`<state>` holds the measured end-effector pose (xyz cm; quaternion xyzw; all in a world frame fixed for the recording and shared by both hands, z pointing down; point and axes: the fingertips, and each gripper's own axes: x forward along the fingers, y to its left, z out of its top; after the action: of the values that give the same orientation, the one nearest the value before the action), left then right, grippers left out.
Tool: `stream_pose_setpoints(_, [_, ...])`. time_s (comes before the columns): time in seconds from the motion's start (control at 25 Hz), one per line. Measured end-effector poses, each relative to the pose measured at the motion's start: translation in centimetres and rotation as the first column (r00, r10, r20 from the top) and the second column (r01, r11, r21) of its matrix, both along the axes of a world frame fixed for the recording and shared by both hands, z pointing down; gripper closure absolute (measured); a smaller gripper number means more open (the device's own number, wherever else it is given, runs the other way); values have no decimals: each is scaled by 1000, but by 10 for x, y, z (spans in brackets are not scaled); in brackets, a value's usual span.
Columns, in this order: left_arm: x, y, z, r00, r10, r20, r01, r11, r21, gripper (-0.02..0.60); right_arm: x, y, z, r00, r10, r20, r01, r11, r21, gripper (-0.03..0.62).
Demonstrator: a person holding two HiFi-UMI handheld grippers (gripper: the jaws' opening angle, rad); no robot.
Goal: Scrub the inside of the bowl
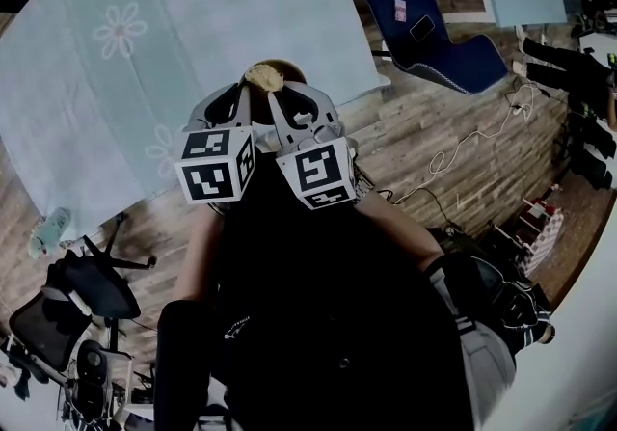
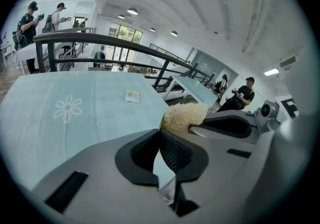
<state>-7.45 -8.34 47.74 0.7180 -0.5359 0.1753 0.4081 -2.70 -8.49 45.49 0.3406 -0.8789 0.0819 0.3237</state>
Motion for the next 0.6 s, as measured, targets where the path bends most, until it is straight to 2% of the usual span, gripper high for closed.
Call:
stream_pose_setpoints(0.24, [4,5,-3,999,18,36,-18,1000,11,557,13,-3,-2,996,80,-26,-80,997,18,556])
stream_pose_setpoints(0.6, [-3,14,4,998,5,61,-5,1000,-7,557,32,-6,-7,989,144,-44,-141,988,62,556])
